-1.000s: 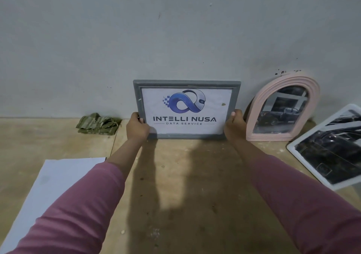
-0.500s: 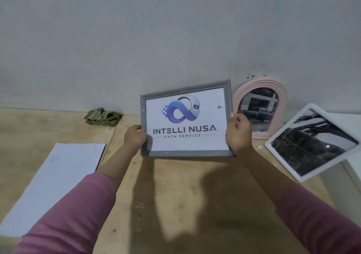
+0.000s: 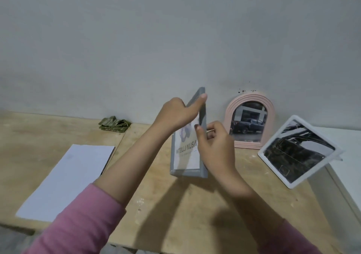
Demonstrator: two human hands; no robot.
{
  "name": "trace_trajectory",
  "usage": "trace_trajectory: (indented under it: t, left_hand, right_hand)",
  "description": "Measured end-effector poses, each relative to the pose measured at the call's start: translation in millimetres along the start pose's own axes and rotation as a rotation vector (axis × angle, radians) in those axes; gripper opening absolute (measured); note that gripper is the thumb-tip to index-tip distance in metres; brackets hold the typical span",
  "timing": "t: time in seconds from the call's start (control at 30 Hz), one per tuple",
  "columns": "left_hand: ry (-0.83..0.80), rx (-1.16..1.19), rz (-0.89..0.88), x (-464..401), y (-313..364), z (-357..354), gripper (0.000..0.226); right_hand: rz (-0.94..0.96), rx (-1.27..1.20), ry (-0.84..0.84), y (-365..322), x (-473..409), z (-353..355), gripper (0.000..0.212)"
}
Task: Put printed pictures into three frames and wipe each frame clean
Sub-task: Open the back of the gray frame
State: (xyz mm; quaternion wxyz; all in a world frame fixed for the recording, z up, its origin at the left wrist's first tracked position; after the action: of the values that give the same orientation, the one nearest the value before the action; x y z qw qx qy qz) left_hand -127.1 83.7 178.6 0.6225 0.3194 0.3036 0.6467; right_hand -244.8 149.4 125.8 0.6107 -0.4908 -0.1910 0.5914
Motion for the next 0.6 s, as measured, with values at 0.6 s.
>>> trace_trajectory:
  t: [0.6]
  left_hand:
    - [0.023,0.185,0.129,3.5,-41.7,86.0,0.014]
  right_hand:
    - [-0.709,-0.126,-0.112,110.1,-30.8,-42.2,0.056]
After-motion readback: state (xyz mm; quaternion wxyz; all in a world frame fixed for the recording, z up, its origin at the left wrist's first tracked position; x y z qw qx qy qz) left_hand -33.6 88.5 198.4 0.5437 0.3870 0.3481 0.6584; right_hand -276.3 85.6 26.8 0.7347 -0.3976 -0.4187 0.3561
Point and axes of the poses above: each hand's wrist, its own x-axis away from the middle knuckle, its own z-axis out of the back of the hand, y = z × x, the point moved 2 cm from there along -x, towards the middle knuckle, and after that the axes turned 2 degrees about x, right-handed, at the moved point
